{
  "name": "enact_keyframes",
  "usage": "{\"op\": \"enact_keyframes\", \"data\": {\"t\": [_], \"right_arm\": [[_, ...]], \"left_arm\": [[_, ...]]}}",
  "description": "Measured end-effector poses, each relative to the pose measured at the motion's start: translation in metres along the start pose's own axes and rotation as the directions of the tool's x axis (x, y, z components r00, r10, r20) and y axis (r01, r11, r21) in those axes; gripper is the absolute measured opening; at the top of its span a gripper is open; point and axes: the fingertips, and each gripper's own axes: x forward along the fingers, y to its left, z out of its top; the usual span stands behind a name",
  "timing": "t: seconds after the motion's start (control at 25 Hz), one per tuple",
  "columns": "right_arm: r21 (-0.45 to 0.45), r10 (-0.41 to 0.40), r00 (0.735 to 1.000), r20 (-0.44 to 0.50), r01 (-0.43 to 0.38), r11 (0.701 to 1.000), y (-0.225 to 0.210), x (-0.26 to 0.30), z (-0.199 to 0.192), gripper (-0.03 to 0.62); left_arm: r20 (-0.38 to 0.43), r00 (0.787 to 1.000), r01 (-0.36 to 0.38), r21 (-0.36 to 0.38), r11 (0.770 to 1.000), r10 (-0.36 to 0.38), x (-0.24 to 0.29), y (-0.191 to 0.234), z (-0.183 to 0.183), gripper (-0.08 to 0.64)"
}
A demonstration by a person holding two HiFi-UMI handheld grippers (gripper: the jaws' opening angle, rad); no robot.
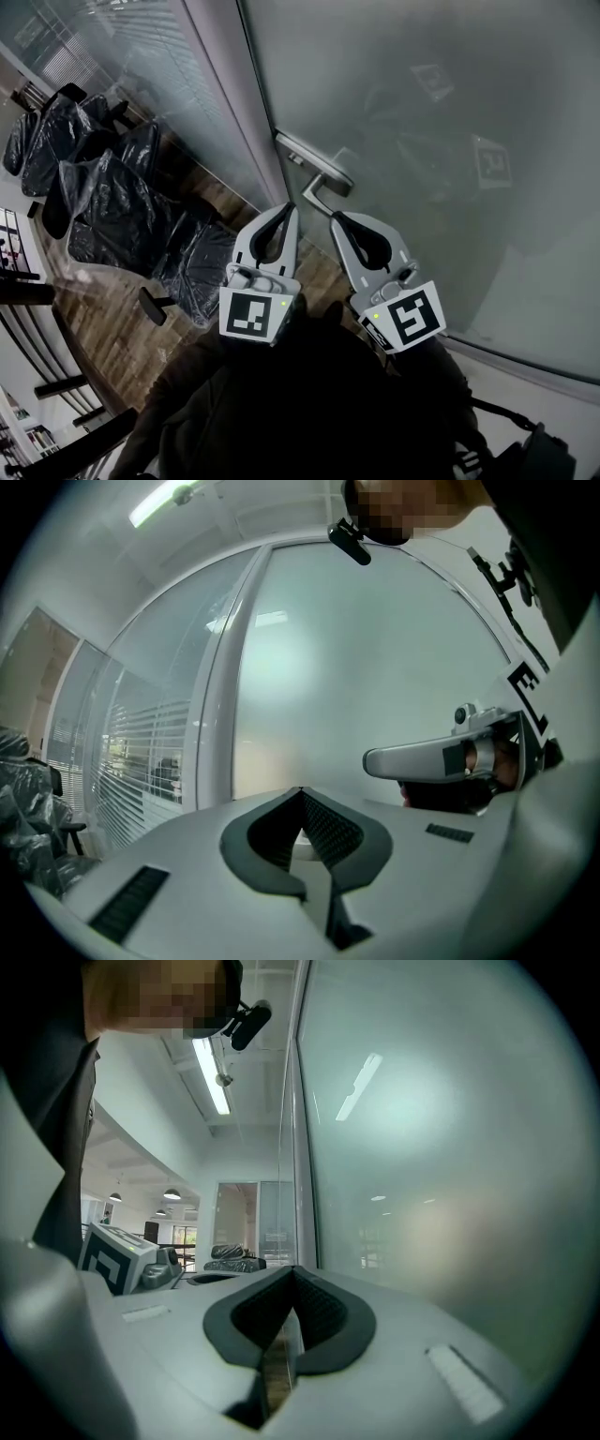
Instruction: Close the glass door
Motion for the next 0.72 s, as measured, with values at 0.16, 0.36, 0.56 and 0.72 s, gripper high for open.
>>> {"op": "enact_keyframes", "data": {"t": [0.16,0.36,0.56,0.72], "right_arm": [[0.007,-0.004,1.000,-0.003,0.004,1.000,0.0017,-0.0019,-0.0004,0.000],[-0.007,0.008,1.000,0.021,-0.008,1.000,-0.0003,0.0058,0.0037,0.000],[0.003,0.001,1.000,0.018,-0.001,1.000,0.0019,0.0028,0.0008,0.000],[0.006,-0.010,1.000,0.019,0.010,1.000,0.0010,-0.0002,0.0029,0.000]], "left_arm": [[-0.015,1.000,0.009,-0.003,1.000,-0.009,-0.0032,-0.0021,-0.0022,-0.003],[-0.002,1.000,-0.003,-0.001,1.000,0.003,-0.0007,0.0037,-0.0012,-0.003],[0.017,1.000,0.005,0.010,1.000,-0.005,-0.0024,0.0012,-0.0001,-0.003],[0.017,1.000,0.016,0.009,1.000,-0.016,-0.0021,-0.0022,0.0005,-0.003]]}}
